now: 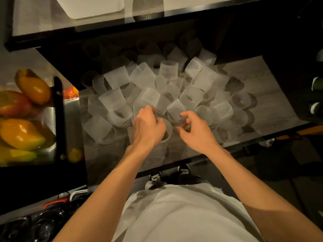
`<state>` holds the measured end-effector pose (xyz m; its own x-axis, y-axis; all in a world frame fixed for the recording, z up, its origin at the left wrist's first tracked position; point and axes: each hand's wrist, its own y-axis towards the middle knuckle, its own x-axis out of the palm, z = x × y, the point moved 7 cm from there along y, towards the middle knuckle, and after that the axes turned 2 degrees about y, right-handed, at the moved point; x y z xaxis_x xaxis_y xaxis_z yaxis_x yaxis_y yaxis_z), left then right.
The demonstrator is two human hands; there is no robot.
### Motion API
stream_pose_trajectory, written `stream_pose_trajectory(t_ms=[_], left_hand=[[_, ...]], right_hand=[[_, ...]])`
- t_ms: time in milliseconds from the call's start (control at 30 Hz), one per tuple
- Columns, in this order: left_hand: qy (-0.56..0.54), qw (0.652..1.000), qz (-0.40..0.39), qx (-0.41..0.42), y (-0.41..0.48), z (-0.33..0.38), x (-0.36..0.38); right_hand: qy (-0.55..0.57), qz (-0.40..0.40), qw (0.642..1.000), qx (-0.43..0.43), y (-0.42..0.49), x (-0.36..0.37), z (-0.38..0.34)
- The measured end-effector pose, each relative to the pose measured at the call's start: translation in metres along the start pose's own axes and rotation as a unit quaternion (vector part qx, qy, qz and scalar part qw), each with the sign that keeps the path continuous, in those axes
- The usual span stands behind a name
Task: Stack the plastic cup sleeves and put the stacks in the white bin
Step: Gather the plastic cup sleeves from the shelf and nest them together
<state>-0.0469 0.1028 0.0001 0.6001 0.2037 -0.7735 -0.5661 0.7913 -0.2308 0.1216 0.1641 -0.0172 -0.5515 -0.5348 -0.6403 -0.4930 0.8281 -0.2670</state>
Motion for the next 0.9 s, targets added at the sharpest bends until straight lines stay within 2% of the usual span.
stream_pose_trajectory(t_ms=[67, 167, 300, 400, 533, 667, 733, 900], left_hand=[[-0.005, 0.998, -0.019, 0.057, 0.006, 0.024, 0.007], [0.030, 0.989, -0.077, 0.122, 0.014, 0.050, 0.025], [0.062, 0.981, -0.158, 0.091, 0.024, 0.050, 0.040], [0.041, 0.983, -0.144, 0.107, 0.023, 0.049, 0.036], [-0.039, 0.993, -0.069, 0.090, 0.023, 0.043, 0.012], [-0.139, 0.988, -0.043, 0.046, 0.021, 0.032, -0.011], [-0.155, 0.987, -0.038, 0.034, 0.018, 0.021, -0.018], [-0.165, 0.985, -0.050, 0.009, 0.001, -0.021, -0.020]], right_hand=[[-0.004, 0.018, 0.998, 0.053, 0.002, -0.006, 0.009], [-0.002, -0.022, 0.996, 0.081, 0.002, -0.004, 0.010], [0.052, -0.052, 0.990, 0.123, 0.007, -0.001, 0.014], [0.106, -0.043, 0.984, 0.134, 0.004, -0.004, 0.012], [0.050, 0.032, 0.995, 0.074, 0.000, -0.020, -0.006], [0.021, 0.088, 0.996, -0.010, -0.004, -0.035, -0.032], [0.036, 0.072, 0.995, -0.058, -0.005, -0.034, -0.043], [-0.005, -0.049, 0.989, -0.143, -0.005, -0.005, -0.052]])
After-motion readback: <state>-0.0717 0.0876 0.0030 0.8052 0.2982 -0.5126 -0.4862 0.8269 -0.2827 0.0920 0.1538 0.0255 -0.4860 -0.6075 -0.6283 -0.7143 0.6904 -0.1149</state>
